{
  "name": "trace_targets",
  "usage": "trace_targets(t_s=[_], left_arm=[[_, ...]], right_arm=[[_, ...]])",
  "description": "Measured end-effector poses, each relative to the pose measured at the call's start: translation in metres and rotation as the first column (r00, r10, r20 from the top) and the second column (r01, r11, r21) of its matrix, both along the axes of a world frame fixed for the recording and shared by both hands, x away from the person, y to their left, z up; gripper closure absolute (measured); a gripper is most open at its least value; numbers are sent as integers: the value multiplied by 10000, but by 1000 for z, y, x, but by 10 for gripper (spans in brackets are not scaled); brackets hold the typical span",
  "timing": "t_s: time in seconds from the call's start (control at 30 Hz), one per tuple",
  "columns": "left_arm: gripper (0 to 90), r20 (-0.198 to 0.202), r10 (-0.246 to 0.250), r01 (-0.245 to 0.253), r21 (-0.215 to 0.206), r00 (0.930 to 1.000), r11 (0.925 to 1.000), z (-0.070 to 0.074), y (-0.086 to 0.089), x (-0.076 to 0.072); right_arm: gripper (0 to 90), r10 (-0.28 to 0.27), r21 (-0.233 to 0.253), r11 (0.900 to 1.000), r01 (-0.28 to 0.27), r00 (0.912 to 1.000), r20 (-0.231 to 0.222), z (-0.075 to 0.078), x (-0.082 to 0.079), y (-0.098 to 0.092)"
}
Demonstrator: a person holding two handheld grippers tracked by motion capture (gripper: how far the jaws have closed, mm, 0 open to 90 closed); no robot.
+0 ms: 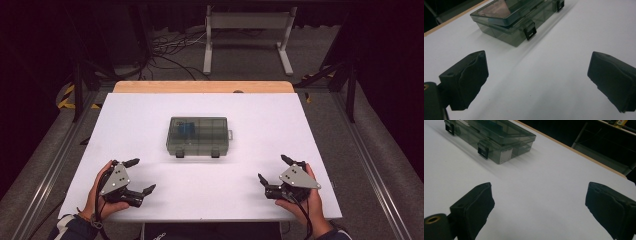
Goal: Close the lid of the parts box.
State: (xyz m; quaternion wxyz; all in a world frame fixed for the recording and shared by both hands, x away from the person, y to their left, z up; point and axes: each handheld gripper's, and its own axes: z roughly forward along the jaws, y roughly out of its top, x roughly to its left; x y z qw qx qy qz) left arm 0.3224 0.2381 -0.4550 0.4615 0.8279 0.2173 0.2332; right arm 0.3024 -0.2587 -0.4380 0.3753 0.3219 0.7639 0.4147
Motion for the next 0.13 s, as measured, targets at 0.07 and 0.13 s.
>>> trace_targets(t_s=[0.07, 0.13], left_arm=[[40, -69, 26, -26, -60, 10000, 10000, -1, -1, 0], [41, -50, 36, -37, -40, 10000, 10000, 0, -1, 0]], right_arm=[[81, -20, 21, 10000, 20, 10000, 6, 0, 0, 0], [82, -17, 39, 10000, 17, 10000, -6, 0, 0, 0]])
